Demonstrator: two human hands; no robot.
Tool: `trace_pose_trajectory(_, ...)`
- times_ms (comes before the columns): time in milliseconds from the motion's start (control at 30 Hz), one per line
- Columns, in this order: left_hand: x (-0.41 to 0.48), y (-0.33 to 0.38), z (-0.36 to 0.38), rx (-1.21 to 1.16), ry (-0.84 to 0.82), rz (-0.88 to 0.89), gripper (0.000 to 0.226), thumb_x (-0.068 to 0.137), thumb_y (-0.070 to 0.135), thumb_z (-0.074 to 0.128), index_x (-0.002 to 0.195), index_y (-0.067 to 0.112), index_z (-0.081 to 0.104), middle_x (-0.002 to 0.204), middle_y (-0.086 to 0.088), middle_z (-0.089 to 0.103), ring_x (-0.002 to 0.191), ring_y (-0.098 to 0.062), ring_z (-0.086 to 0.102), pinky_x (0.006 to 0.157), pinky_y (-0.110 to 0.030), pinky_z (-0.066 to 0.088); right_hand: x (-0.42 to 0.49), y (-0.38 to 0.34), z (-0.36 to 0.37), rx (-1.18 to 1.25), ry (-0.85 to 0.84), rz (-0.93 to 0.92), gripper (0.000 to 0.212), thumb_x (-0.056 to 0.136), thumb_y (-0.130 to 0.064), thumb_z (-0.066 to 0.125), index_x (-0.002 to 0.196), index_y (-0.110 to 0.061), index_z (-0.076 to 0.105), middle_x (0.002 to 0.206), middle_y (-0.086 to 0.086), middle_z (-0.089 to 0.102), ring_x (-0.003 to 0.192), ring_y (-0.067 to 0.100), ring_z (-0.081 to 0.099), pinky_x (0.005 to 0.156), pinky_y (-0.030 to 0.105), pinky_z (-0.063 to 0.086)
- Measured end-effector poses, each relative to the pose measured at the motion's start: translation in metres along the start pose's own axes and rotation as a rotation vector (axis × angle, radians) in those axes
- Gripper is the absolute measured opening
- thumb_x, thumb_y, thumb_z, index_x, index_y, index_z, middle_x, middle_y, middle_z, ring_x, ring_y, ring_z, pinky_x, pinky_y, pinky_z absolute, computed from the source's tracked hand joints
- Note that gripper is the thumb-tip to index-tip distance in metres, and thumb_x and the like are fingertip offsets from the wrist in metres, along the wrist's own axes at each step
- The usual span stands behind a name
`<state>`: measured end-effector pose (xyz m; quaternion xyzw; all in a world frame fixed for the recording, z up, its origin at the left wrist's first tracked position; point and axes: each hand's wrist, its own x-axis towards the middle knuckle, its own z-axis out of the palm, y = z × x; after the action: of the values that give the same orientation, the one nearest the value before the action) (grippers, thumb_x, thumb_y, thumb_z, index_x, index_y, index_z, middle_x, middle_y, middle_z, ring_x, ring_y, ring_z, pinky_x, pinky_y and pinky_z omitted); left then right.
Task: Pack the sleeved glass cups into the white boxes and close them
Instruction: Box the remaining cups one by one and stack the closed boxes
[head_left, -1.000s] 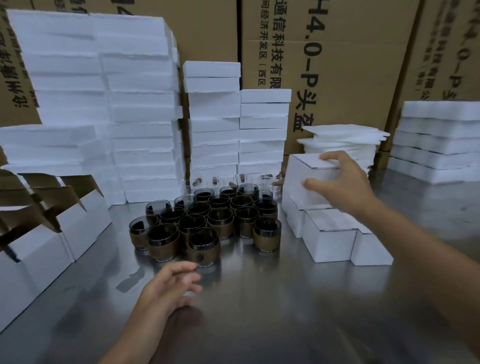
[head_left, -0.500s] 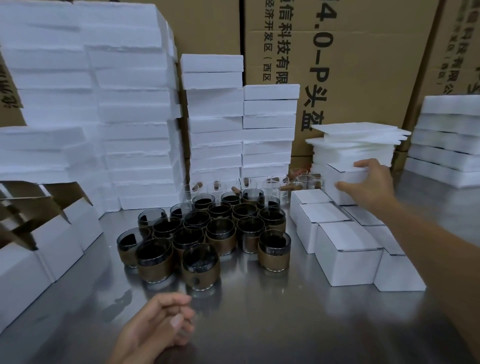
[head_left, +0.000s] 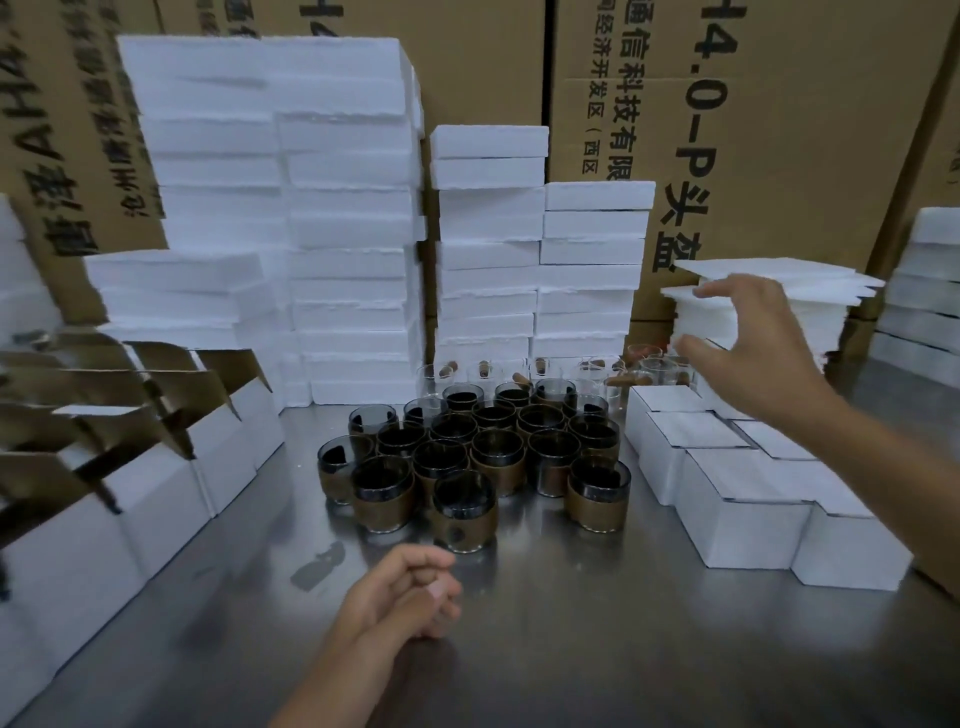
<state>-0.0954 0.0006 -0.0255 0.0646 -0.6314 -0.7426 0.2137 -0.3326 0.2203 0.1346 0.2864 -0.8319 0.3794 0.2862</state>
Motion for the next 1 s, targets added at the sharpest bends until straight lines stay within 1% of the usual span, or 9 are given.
trace_pose_trajectory(33,-0.001,0.001,0.002,0.009,0.013,0.004,0.038,0.061,0.027,0.074,0.093,0.007,0.067,0.079,-0.011,0.067,0.07,-0.019,0.063,0.058,-0.024,0.05,-0.01,-0.018,-0.002,0.065,-0.012,-0.035,0.039,0.084,-0.022,0.067,0.12,-0.02,0.052,0.125,0.0,0.042,0.103,0.004,0.045,0.083,-0.002,0.028)
trace_pose_trajectory(67,-0.003,0.003,0.004,0.018,0.018,0.008,0.034,0.065,0.023,0.072,0.094,0.006,0.065,0.078,-0.01,0.067,0.069,-0.018,0.064,0.059,-0.023,0.05,-0.022,-0.035,-0.003,0.141,-0.038,-0.053,0.033,0.085,-0.023,0.066,0.115,-0.025,0.054,0.118,-0.005,0.045,0.093,-0.001,0.047,0.076,-0.001,0.032)
trace_pose_trajectory(200,-0.012,0.012,0.008,0.1,0.004,0.036,0.021,0.078,0.018,0.064,0.098,0.01,0.064,0.081,-0.007,0.066,0.073,-0.013,0.063,0.065,-0.022,0.049,-0.09,-0.088,0.005,0.414,-0.195,-0.052,0.021,0.082,-0.031,0.065,0.097,-0.042,0.055,0.105,-0.022,0.056,0.102,-0.005,0.053,0.082,0.015,0.039)
trace_pose_trajectory(300,-0.018,0.016,0.008,0.203,0.058,0.065,0.007,0.088,0.012,0.062,0.094,0.015,0.065,0.082,-0.004,0.064,0.074,-0.01,0.062,0.068,-0.02,0.046,-0.148,-0.107,0.025,0.535,-0.249,0.035,0.017,0.082,-0.023,0.067,0.092,-0.036,0.061,0.094,-0.021,0.064,0.096,-0.006,0.057,0.084,0.015,0.042)
trace_pose_trajectory(400,-0.025,0.018,0.005,0.304,0.147,0.091,0.012,0.09,0.007,0.057,0.091,0.017,0.064,0.081,-0.002,0.063,0.073,-0.009,0.061,0.067,-0.015,0.045,-0.191,-0.11,0.049,0.603,-0.248,0.113,0.019,0.081,-0.007,0.068,0.083,-0.025,0.065,0.087,-0.017,0.067,0.086,0.0,0.061,0.083,0.018,0.046)
trace_pose_trajectory(567,-0.039,0.024,0.002,0.392,0.239,0.117,0.017,0.09,0.005,0.055,0.086,0.02,0.061,0.081,0.001,0.061,0.077,-0.013,0.06,0.065,-0.013,0.045,-0.218,-0.103,0.064,0.5,-0.209,0.098,0.029,0.081,0.001,0.067,0.072,-0.026,0.062,0.073,-0.007,0.067,0.076,0.003,0.061,0.071,0.013,0.044)
trace_pose_trajectory(700,-0.047,0.027,0.005,0.448,0.24,0.128,0.021,0.091,0.005,0.053,0.084,0.024,0.058,0.082,0.001,0.058,0.081,-0.017,0.057,0.07,-0.019,0.047,-0.228,-0.099,0.059,0.349,-0.216,0.023,0.033,0.081,0.003,0.066,0.071,-0.027,0.058,0.072,-0.008,0.064,0.078,0.0,0.057,0.067,0.007,0.04)
trace_pose_trajectory(867,-0.067,0.037,0.004,0.507,0.207,0.169,0.02,0.092,0.008,0.053,0.086,0.027,0.057,0.085,0.005,0.058,0.077,-0.006,0.055,0.065,-0.008,0.043,-0.235,-0.103,0.051,0.314,-0.201,0.005,0.024,0.081,0.004,0.065,0.074,-0.019,0.062,0.073,-0.008,0.063,0.07,0.003,0.057,0.064,0.003,0.037)
trace_pose_trajectory(1000,-0.106,0.063,-0.012,0.599,0.26,0.339,0.019,0.091,0.016,0.056,0.088,0.035,0.058,0.087,0.014,0.06,0.081,0.005,0.054,0.072,-0.006,0.04,-0.237,-0.104,0.048,0.296,-0.218,-0.015,0.017,0.082,0.002,0.065,0.077,-0.014,0.064,0.073,-0.006,0.064,0.072,0.006,0.058,0.064,0.008,0.039)
